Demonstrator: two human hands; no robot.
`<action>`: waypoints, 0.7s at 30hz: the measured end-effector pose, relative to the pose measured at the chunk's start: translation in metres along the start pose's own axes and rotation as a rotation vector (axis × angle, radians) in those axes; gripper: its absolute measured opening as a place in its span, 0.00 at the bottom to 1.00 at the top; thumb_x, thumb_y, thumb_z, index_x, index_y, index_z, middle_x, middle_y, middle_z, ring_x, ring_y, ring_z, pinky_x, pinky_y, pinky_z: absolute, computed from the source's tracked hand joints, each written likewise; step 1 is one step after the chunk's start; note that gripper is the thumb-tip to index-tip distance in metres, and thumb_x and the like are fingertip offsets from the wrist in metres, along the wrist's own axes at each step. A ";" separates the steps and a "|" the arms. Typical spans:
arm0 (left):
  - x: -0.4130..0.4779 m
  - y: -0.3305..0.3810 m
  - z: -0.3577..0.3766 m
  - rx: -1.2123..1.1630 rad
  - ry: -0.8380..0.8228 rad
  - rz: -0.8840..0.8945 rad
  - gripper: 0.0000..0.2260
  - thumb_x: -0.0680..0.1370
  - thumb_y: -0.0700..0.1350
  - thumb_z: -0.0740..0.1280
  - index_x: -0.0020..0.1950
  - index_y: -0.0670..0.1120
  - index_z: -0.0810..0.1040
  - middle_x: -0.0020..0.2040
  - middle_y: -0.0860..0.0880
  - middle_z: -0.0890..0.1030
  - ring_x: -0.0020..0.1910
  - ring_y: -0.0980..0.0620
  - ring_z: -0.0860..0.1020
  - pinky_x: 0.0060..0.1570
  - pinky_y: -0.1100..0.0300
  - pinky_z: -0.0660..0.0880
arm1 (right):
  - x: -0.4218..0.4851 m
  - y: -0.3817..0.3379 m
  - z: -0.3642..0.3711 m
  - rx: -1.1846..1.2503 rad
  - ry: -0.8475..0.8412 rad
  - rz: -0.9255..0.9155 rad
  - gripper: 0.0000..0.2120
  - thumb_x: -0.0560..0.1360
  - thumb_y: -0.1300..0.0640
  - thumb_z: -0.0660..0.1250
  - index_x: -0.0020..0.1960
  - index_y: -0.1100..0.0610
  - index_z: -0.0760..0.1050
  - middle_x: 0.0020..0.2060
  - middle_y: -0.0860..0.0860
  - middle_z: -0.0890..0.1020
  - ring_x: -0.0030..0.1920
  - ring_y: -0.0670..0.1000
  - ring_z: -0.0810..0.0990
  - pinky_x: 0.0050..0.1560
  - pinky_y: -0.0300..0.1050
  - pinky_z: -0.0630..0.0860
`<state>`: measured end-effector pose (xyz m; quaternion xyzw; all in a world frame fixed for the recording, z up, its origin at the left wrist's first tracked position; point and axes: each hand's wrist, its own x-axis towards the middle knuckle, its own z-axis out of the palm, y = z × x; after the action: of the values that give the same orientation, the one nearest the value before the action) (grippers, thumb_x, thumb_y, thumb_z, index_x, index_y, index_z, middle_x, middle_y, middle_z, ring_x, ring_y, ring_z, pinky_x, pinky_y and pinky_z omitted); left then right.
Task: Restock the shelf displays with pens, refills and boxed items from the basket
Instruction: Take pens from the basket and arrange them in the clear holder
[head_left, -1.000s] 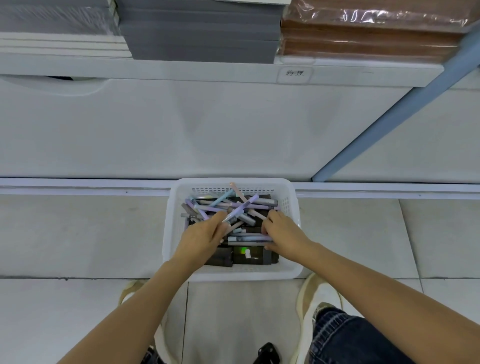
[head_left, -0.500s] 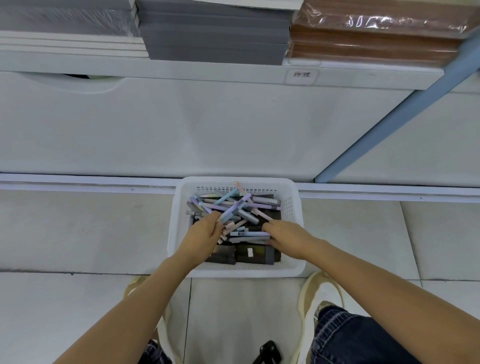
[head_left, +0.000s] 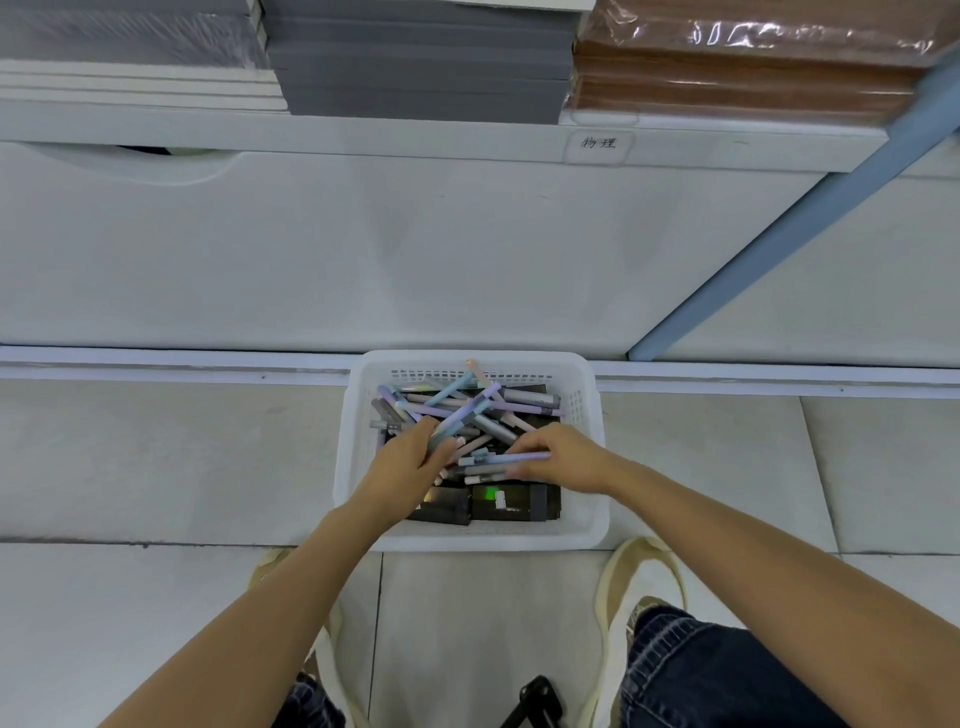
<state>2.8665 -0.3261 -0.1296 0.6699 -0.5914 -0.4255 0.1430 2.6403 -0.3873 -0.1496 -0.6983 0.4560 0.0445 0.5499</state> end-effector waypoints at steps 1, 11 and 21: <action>0.001 0.001 -0.002 0.019 -0.010 0.010 0.09 0.83 0.50 0.59 0.51 0.45 0.72 0.34 0.51 0.73 0.31 0.56 0.69 0.31 0.64 0.67 | -0.004 -0.002 -0.011 0.021 -0.021 0.015 0.08 0.76 0.51 0.69 0.51 0.53 0.82 0.39 0.48 0.82 0.34 0.41 0.75 0.37 0.33 0.71; -0.008 0.041 -0.004 -0.068 -0.186 0.072 0.22 0.71 0.56 0.74 0.61 0.48 0.74 0.49 0.51 0.80 0.47 0.53 0.79 0.48 0.58 0.79 | -0.025 -0.056 -0.051 0.324 -0.247 0.030 0.12 0.77 0.56 0.69 0.56 0.61 0.80 0.33 0.47 0.80 0.25 0.42 0.66 0.26 0.32 0.63; -0.022 0.048 -0.021 -0.163 -0.139 0.016 0.13 0.76 0.54 0.70 0.47 0.45 0.75 0.35 0.48 0.74 0.30 0.54 0.70 0.33 0.60 0.71 | -0.022 -0.090 -0.035 0.695 0.139 -0.024 0.13 0.76 0.57 0.70 0.56 0.65 0.75 0.35 0.53 0.76 0.26 0.43 0.68 0.24 0.34 0.64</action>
<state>2.8514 -0.3247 -0.0751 0.6200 -0.5687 -0.5166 0.1590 2.6741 -0.4044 -0.0580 -0.4763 0.4719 -0.1675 0.7228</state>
